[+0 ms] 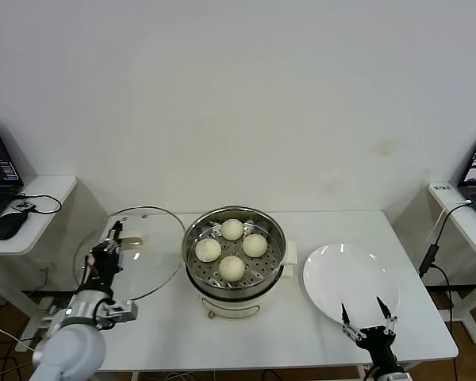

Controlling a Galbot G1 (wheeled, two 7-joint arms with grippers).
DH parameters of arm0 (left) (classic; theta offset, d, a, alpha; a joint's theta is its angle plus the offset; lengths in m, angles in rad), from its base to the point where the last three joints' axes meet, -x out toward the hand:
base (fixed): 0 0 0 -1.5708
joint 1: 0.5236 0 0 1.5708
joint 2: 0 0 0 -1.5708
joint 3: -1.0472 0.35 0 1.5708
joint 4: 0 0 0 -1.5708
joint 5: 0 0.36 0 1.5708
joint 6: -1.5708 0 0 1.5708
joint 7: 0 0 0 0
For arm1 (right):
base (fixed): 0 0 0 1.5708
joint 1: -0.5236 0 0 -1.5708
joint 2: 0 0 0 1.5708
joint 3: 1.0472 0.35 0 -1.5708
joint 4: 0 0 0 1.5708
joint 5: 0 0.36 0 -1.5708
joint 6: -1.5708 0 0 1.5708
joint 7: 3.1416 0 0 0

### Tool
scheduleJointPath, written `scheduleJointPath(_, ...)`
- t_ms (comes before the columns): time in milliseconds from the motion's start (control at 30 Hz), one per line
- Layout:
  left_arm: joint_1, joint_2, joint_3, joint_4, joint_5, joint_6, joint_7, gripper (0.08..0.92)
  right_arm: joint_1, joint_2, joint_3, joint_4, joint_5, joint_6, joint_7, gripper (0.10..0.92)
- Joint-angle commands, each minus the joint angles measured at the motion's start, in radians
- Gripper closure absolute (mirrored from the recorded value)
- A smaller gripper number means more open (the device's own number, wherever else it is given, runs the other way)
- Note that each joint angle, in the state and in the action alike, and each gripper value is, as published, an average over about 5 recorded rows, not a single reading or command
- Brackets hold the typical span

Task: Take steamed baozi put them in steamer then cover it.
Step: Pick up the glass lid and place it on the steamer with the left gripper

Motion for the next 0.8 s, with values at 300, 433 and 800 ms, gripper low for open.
scheduleJointPath(300, -0.341, -0.208, 0.381, 0.09, 0.253, 0.155, 0.192, 0.852, 0.028, 0.056, -0.033, -0.057, -0.17, 0.035, 0.064, 0.203)
scheduleJointPath(433, -0.372, -0.295, 0.414, 0.129, 0.315, 0.154, 0.208, 0.852, 0.03, 0.059, -0.034, -0.06, -0.171, 0.031, 0.069, 0.203)
scheduleJointPath(800, -0.371, -0.444, 0.467, 0.211, 0.447, 0.136, 0.221, 0.852, 0.03, 0.058, -0.032, -0.074, -0.174, 0.035, 0.073, 0.202)
